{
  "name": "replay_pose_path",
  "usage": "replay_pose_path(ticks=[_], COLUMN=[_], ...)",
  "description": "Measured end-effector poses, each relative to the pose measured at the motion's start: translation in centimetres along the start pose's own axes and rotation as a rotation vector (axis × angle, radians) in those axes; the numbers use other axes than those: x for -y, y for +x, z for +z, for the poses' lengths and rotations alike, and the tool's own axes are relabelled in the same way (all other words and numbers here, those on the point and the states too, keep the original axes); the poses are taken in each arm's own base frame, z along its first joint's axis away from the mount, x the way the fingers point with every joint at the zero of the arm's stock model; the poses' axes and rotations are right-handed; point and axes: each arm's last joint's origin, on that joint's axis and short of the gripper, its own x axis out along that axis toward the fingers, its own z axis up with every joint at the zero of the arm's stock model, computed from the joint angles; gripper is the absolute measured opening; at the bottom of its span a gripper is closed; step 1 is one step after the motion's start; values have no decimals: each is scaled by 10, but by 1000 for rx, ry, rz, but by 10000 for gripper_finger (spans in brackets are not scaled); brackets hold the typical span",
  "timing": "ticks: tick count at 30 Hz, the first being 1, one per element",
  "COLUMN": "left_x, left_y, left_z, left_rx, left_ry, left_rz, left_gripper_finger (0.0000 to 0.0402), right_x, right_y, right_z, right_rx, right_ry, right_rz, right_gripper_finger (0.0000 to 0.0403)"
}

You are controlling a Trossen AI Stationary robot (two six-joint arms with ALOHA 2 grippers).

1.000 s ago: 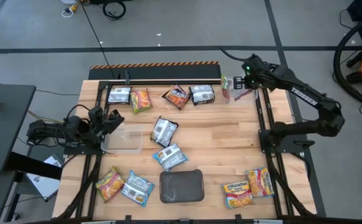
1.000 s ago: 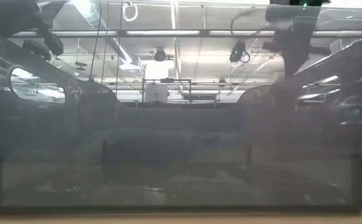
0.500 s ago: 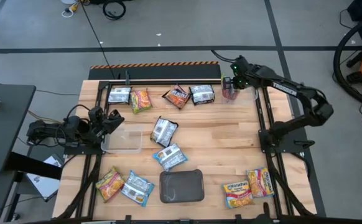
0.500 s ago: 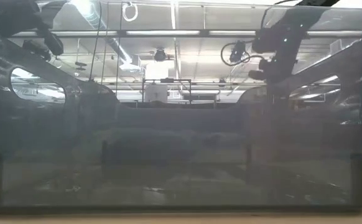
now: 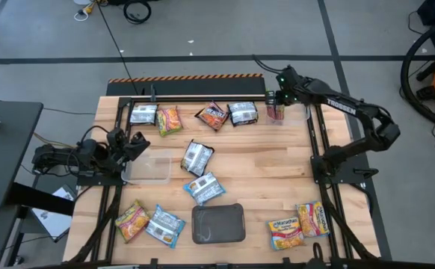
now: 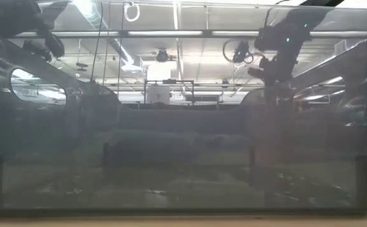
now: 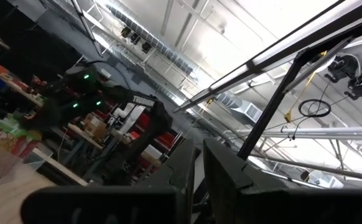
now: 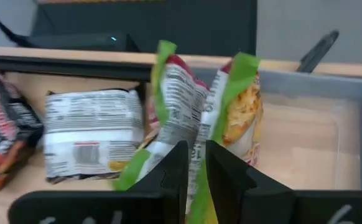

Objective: Sort Maruchan noodles
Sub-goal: Put the green noodle pack into the top transparent bin

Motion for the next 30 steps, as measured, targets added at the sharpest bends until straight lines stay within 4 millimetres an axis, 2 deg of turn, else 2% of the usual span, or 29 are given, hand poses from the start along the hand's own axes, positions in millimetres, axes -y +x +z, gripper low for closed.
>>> replay_pose_path(ticks=[4, 8, 11, 16, 23, 25, 30], left_x=[-4, -5, -6, -8, -17, -18, -4], left_y=[0, 0, 0, -1, -3, -3, 6], left_z=[-5, -7, -7, -10, -19, -20, -2], left_rx=[-47, -64, -65, -88, -176, -236, -371], left_ry=[15, 20, 26, 9, 11, 28, 147], left_rz=[49, 63, 65, 103, 211, 276, 424], left_gripper_finger=[41, 41, 41, 41, 41, 40, 30], right_x=[-6, -16, -32, -67, -125, -140, -174], right_y=[-26, -56, -76, -101, -117, -118, -122], right_z=[-6, -20, -40, -85, -134, -143, -149], right_rx=[53, 94, 89, 65, 78, 81, 91], right_ry=[-50, -109, -169, -252, -225, -241, -350], right_rz=[68, 168, 270, 423, 690, 712, 718], right_gripper_finger=[62, 62, 62, 62, 62, 62, 62])
